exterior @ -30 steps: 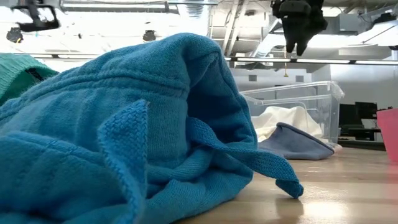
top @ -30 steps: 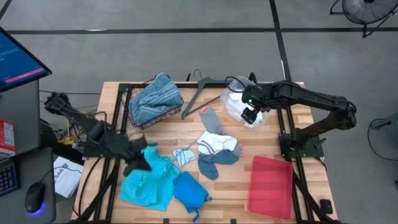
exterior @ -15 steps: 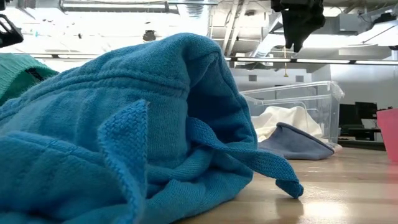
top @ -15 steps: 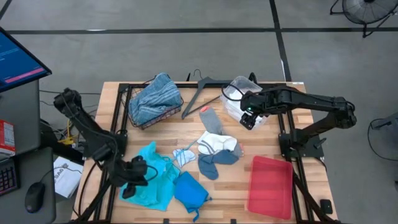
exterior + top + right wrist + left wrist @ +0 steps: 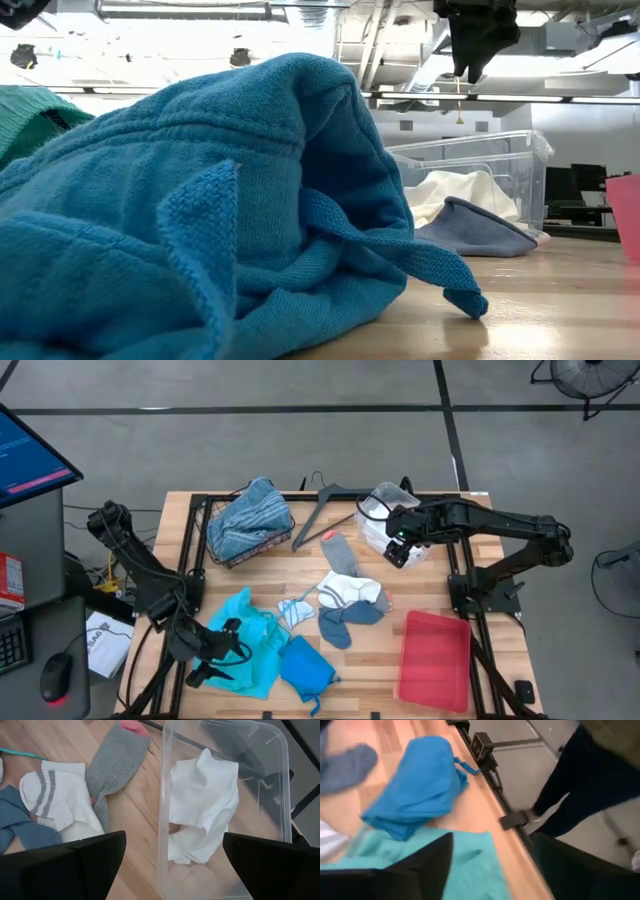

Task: Pick & Place Cloths
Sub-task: Put the light blue shorts into the transparent bin

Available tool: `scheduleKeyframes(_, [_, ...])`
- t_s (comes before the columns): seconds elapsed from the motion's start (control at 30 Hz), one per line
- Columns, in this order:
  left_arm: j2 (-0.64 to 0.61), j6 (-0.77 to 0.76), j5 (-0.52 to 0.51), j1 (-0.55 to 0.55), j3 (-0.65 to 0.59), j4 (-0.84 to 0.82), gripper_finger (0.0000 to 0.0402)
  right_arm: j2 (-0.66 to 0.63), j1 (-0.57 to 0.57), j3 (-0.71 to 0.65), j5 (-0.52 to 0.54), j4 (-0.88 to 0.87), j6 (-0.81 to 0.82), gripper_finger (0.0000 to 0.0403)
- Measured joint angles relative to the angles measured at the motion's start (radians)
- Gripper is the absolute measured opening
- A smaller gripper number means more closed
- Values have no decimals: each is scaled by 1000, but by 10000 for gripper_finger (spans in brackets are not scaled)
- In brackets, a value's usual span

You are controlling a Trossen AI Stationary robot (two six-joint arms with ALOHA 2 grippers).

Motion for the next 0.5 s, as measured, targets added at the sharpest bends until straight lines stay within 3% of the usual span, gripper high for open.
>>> scheduleKeyframes(0.13, [20,55,-99,11,0,-46,327,0,0,0,0,9,0,328])
scheduleKeyframes(0.23, [39,51,-109,12,-26,-59,356,0,0,0,0,9,4,327])
scheduleKeyframes(0.5, [89,-78,-151,12,-161,-57,375,0,0,0,0,10,8,327])
